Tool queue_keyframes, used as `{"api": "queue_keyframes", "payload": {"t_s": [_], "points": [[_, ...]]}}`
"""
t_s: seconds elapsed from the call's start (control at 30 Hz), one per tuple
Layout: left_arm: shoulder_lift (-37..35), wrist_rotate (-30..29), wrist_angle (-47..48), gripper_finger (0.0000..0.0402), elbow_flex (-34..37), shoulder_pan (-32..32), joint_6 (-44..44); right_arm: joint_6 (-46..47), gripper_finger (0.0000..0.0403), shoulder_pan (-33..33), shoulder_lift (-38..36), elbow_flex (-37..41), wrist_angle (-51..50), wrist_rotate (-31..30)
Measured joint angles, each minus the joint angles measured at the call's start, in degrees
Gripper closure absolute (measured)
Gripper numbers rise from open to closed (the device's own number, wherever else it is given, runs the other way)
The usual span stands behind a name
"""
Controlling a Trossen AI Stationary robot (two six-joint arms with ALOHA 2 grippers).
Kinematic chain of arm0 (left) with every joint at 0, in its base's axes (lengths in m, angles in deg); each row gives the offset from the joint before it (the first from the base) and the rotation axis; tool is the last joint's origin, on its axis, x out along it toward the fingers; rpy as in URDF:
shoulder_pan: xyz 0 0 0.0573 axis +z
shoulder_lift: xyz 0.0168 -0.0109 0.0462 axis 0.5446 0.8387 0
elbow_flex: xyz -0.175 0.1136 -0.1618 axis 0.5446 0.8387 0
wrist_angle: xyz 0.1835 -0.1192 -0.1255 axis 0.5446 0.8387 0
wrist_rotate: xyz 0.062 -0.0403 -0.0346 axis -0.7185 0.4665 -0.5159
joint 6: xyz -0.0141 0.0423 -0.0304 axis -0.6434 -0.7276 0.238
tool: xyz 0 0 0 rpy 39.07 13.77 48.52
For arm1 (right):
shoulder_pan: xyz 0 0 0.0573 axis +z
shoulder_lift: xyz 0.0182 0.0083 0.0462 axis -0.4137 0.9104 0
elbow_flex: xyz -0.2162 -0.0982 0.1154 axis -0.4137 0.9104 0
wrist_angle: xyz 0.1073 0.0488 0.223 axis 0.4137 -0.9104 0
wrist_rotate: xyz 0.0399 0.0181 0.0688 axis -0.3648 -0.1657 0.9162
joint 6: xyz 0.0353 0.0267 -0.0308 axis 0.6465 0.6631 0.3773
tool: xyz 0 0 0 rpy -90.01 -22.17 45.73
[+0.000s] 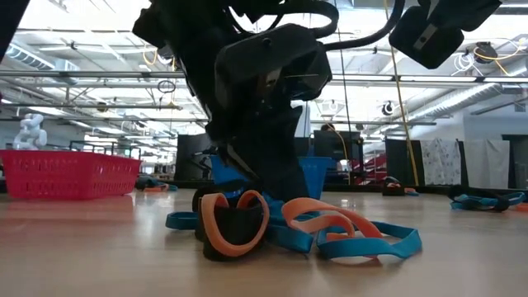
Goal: Sort rubber bands into baskets
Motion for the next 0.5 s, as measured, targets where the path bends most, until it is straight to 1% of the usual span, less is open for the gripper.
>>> {"api": "queue_keyframes", "payload": {"t_s": [0.27,0.4,0.5], "points": [[-5.83,-0.02,-3.74,0.0399,-1.36,0.53,-1.54,-0.02,0.0403,0.0,0.0,0.0,0.03,0.0],[-9.79,0.0,-2.08,0.04,-1.4,1.11,-1.59,-0.02,0.0403,0.0,0.0,0.0,0.03,0.0],[-12.36,0.07,2.12,0.04,-1.36,1.22,-1.5,-0.02,0.0403,0.0,0.0,0.0,0.03,-0.1]]}}
